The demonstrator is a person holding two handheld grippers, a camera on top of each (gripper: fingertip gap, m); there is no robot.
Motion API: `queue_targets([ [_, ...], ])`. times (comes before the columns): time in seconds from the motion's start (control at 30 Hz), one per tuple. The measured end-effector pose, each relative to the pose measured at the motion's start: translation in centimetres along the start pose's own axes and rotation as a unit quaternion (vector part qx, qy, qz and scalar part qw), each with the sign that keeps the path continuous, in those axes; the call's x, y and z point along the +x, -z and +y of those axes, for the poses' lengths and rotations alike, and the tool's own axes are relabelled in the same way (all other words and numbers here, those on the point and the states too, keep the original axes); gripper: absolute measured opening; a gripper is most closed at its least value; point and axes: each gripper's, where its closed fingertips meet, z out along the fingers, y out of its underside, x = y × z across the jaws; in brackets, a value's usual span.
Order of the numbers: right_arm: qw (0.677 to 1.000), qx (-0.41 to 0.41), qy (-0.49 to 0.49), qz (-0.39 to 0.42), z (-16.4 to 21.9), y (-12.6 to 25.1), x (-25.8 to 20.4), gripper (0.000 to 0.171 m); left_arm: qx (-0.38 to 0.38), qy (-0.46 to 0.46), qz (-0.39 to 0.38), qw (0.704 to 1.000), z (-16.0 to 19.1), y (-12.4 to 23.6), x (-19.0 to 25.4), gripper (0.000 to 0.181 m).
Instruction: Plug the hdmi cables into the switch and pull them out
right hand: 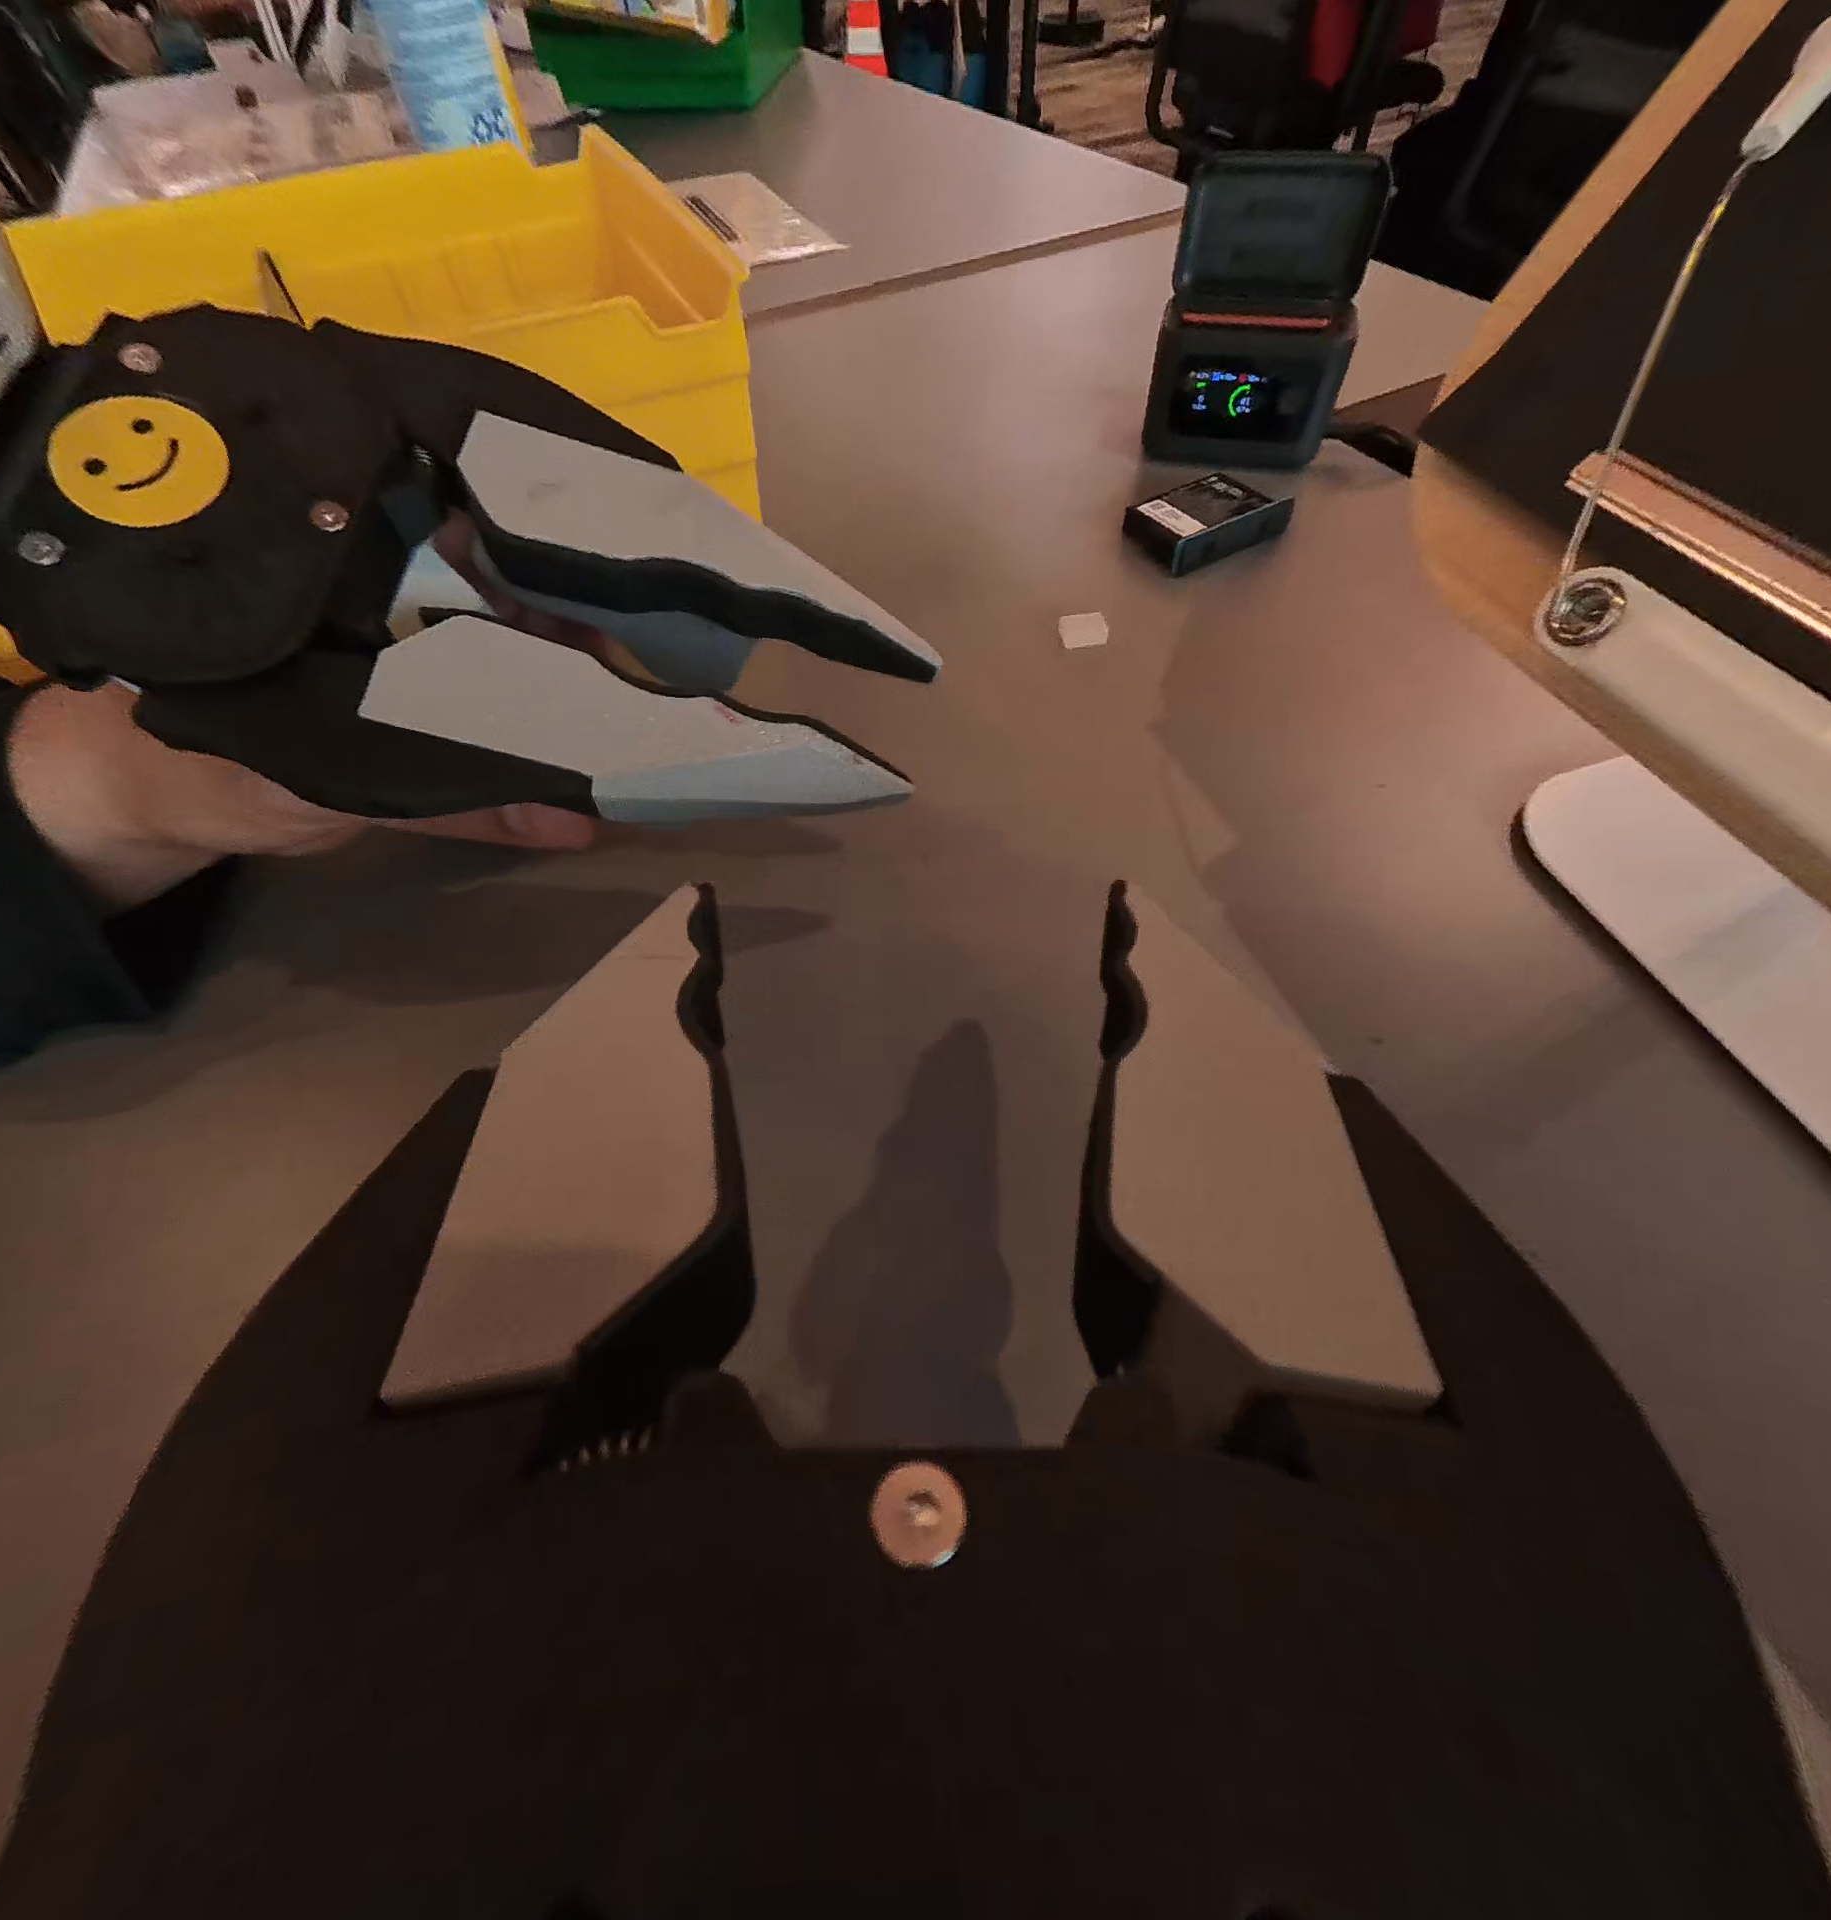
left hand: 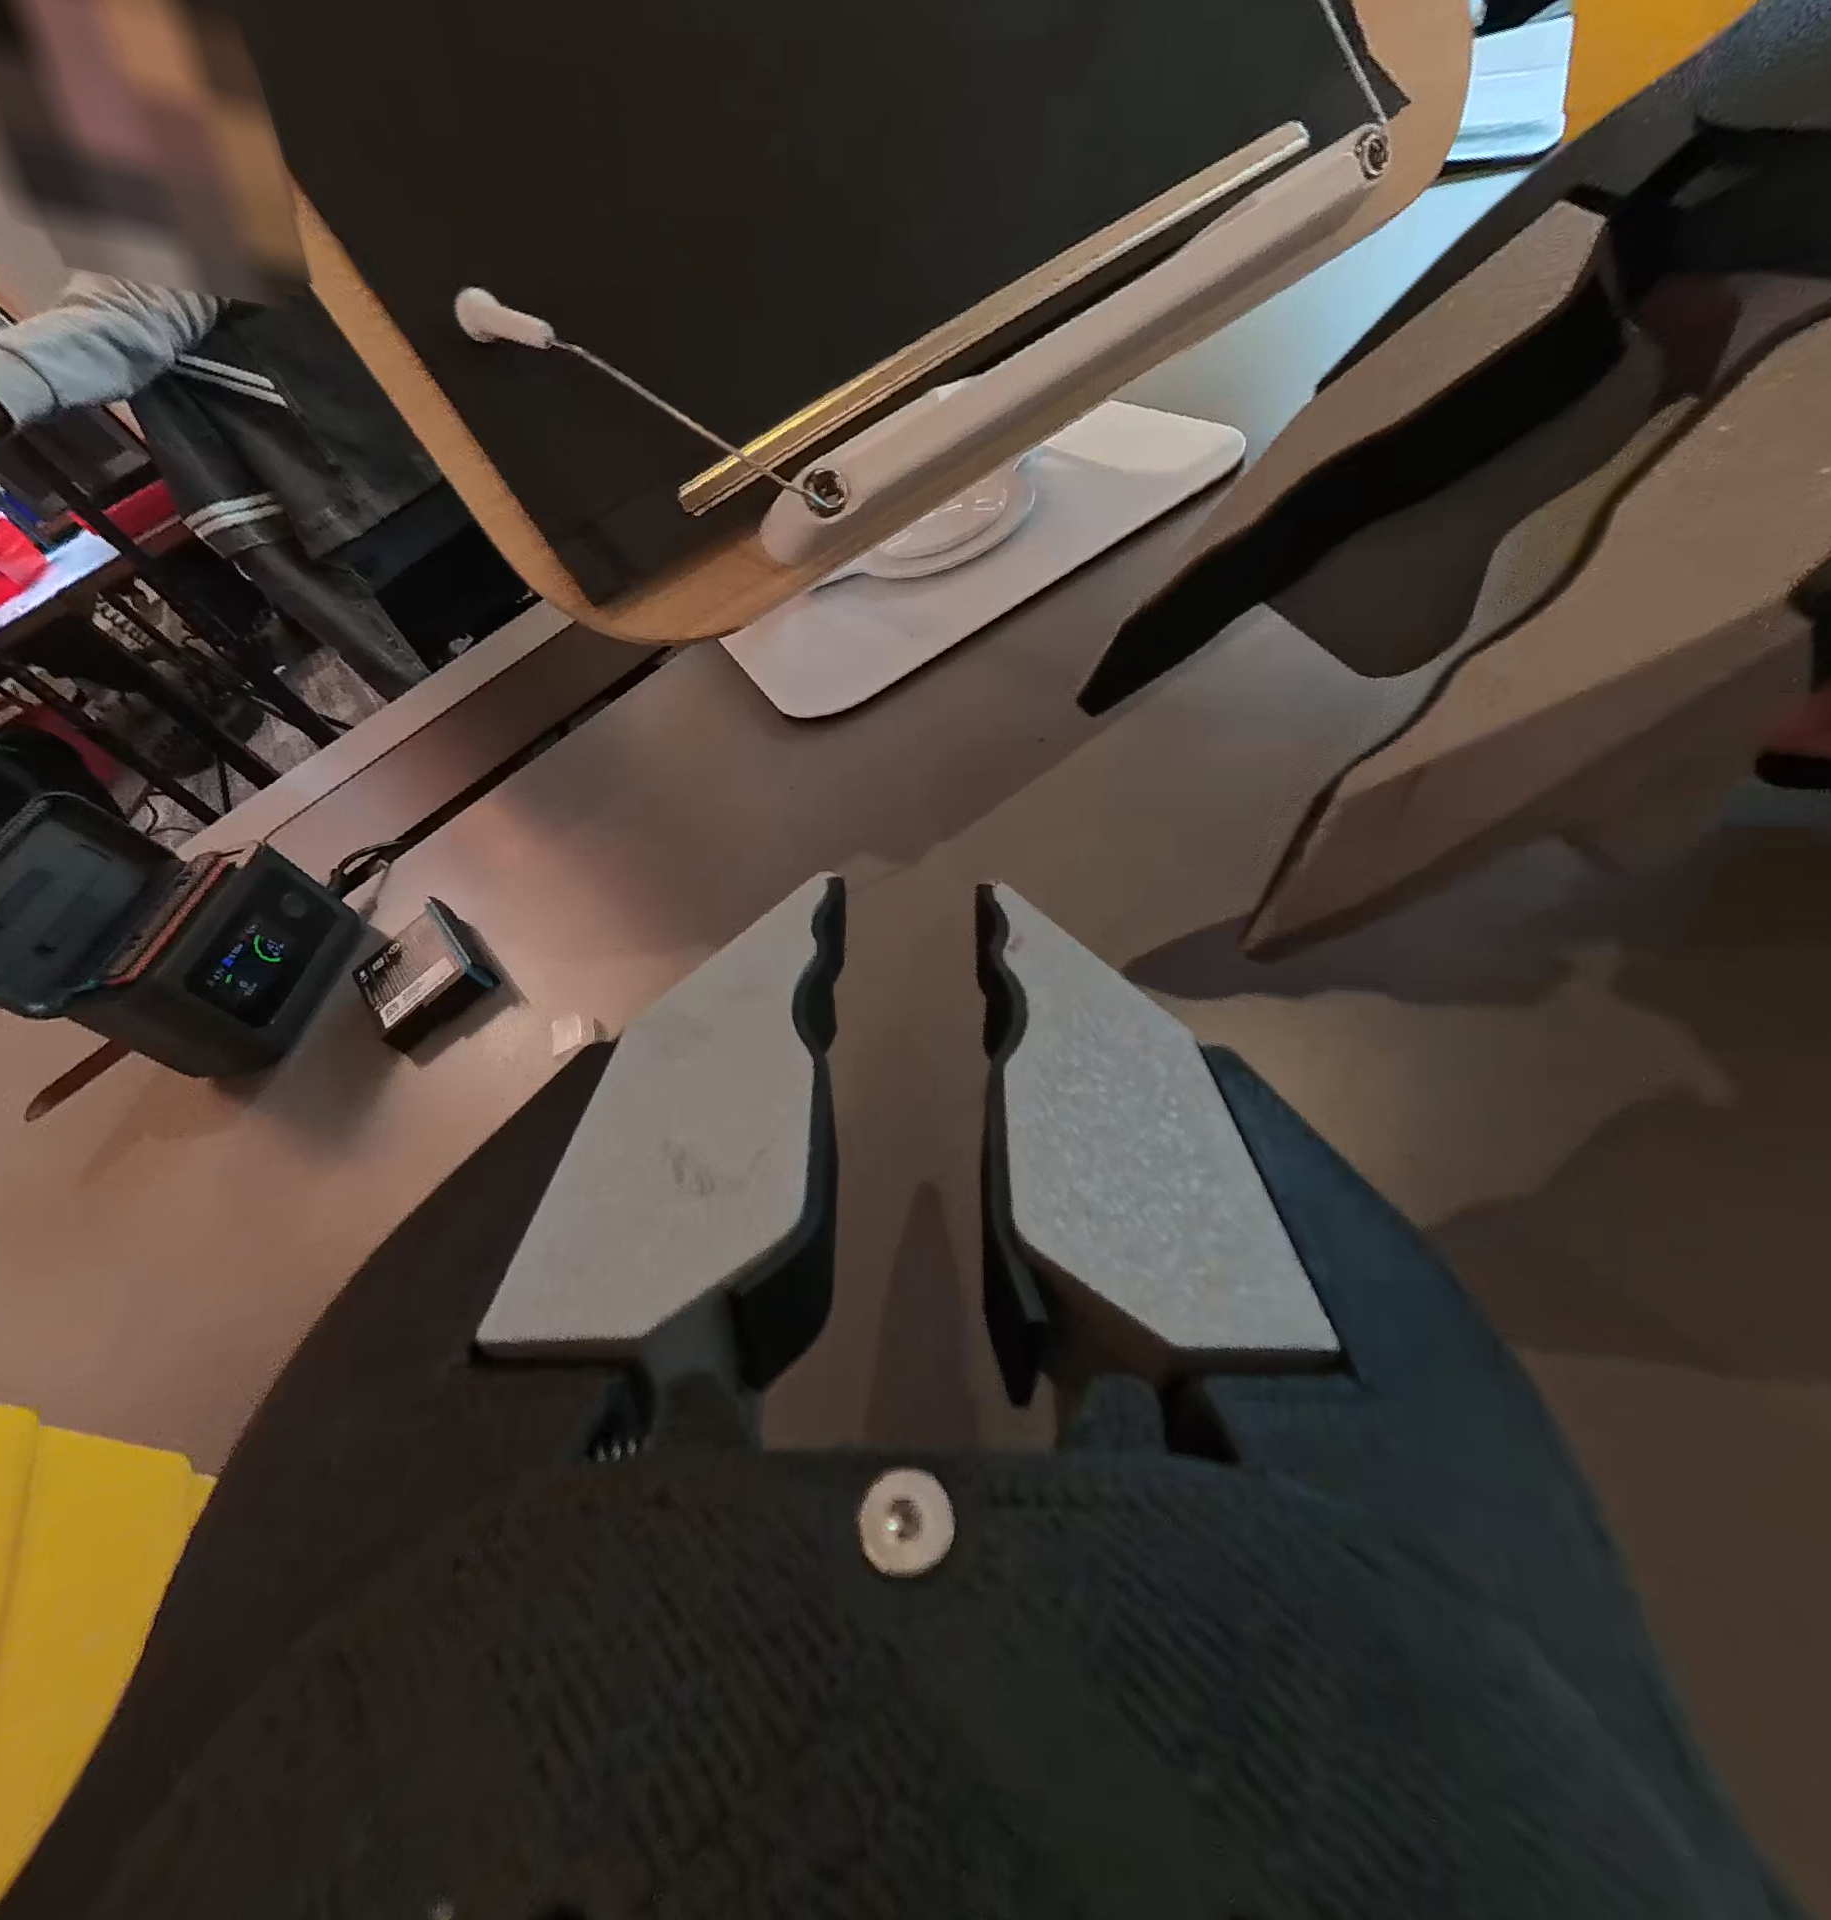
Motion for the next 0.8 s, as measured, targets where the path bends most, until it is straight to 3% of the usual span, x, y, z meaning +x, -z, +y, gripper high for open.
queue_targets([
  [0.33,0.999,0.018,-0.036,0.010,-0.1,-0.2,0.5,0.071,0.011,0.013,-0.017,1.000,-0.3,0.3,-0.6,0.031],
  [0.53,0.998,-0.003,-0.046,0.052,0.2,-2.0,2.5,0.073,0.033,0.013,-0.032,0.999,-0.8,0.5,-1.2,0.021],
  [0.8,0.999,0.013,-0.046,0.025,-0.5,-2.3,1.5,0.072,0.031,0.012,-0.043,0.999,-0.6,0.8,-1.6,0.020],
])
